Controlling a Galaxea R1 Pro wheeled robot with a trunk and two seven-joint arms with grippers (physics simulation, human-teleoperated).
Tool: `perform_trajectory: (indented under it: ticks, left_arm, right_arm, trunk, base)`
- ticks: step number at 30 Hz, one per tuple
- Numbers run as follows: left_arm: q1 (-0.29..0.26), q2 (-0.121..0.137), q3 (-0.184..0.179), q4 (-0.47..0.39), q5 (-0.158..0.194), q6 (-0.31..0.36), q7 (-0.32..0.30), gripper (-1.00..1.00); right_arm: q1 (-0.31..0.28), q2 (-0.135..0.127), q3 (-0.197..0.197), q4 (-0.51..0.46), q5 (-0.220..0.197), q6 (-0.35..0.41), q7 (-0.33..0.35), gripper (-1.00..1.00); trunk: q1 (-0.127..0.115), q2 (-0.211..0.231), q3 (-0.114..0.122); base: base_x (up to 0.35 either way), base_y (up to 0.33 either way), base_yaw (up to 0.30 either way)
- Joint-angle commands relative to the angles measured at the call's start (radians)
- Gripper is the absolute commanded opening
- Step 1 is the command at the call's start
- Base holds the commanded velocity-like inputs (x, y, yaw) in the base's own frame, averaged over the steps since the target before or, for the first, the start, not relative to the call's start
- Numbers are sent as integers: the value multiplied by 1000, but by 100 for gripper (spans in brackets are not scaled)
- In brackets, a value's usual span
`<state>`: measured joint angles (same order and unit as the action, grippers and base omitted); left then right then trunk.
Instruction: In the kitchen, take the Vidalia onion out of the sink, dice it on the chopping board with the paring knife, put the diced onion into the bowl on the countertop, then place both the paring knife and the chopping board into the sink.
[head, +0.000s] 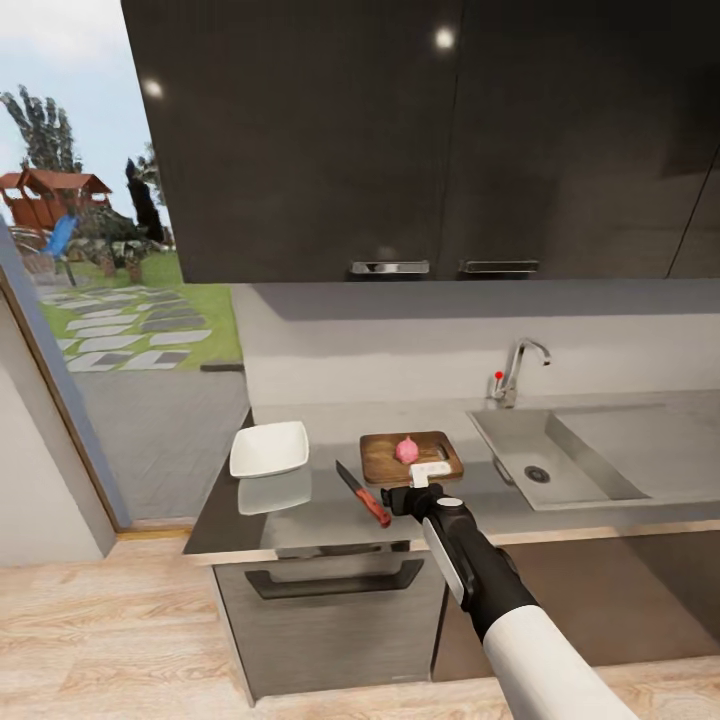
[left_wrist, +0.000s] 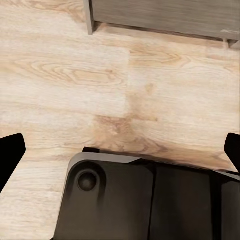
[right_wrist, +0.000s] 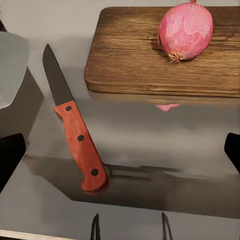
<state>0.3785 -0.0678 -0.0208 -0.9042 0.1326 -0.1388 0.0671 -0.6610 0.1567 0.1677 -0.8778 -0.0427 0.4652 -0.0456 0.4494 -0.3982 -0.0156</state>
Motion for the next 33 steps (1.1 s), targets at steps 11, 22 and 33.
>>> perform_trajectory:
  ticks: [11,22,33]
  left_arm:
    - [0,0,-2,-1,10,-2,3,100]
    - [0,0,-2,0,10,-2,3,100]
    - [0,0,-2,1,10,-2,3,100]
  right_arm:
    - [-1,0,3,-1,-6,6,-3,100]
    - [-1,1,3,-1,-5,6,-3,100]
    - [0,1,3,-1,-4,6,-6,100]
  trunk:
    - [1,-2,-2]
    - [1,-2,-2]
    - [1,-2,-2]
  base:
    - [0,5,0]
    - [7,9,0]
    - [74,136,0]
